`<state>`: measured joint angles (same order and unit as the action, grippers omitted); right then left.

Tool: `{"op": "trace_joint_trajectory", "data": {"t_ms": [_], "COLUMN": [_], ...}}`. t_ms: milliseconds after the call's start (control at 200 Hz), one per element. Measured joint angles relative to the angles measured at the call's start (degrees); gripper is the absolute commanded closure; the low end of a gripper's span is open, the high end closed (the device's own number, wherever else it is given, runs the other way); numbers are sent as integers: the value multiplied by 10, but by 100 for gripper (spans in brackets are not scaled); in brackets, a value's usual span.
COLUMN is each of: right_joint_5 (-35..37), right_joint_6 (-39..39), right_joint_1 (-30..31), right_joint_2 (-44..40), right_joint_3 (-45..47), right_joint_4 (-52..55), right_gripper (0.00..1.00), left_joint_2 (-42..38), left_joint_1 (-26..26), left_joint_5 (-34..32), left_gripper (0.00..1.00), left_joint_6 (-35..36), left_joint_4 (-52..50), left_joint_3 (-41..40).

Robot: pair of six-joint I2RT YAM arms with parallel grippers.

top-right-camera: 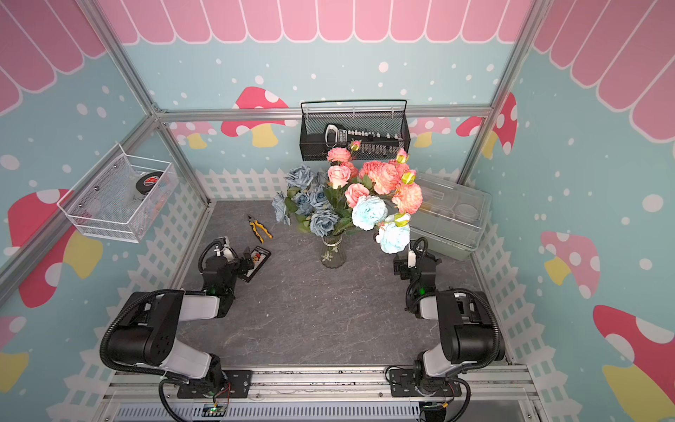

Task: Pick out pink flowers from the vase
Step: Adjust the vase at the center of the board.

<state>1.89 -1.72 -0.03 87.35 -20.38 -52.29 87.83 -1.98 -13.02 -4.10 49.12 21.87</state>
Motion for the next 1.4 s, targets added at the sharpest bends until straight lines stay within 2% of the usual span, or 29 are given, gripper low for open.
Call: {"op": "trace_joint_trajectory", "data": {"t_ms": [1106, 1206, 1296, 1401], "right_joint_5": [10, 6, 13, 10], "right_joint_6": [-3, -2, -3, -5], "right_joint_1": [-3, -4, -3, 3], "right_joint_2": [0, -24, -44, -83], "right_joint_3": [-1, -27, -87, -128], "right_joint_4": [10, 84, 158, 205], "right_gripper": [1, 1, 1, 1], "left_joint_2": [0, 0, 0, 0], "left_joint_1": [0, 0, 0, 0], "left_joint_5": [0, 0, 0, 0], "left_gripper": [1, 1, 1, 1], "left_joint_6": [0, 0, 0, 0], "left_joint_4": [0, 0, 0, 0], "left_joint_3": [0, 0, 0, 0]}}
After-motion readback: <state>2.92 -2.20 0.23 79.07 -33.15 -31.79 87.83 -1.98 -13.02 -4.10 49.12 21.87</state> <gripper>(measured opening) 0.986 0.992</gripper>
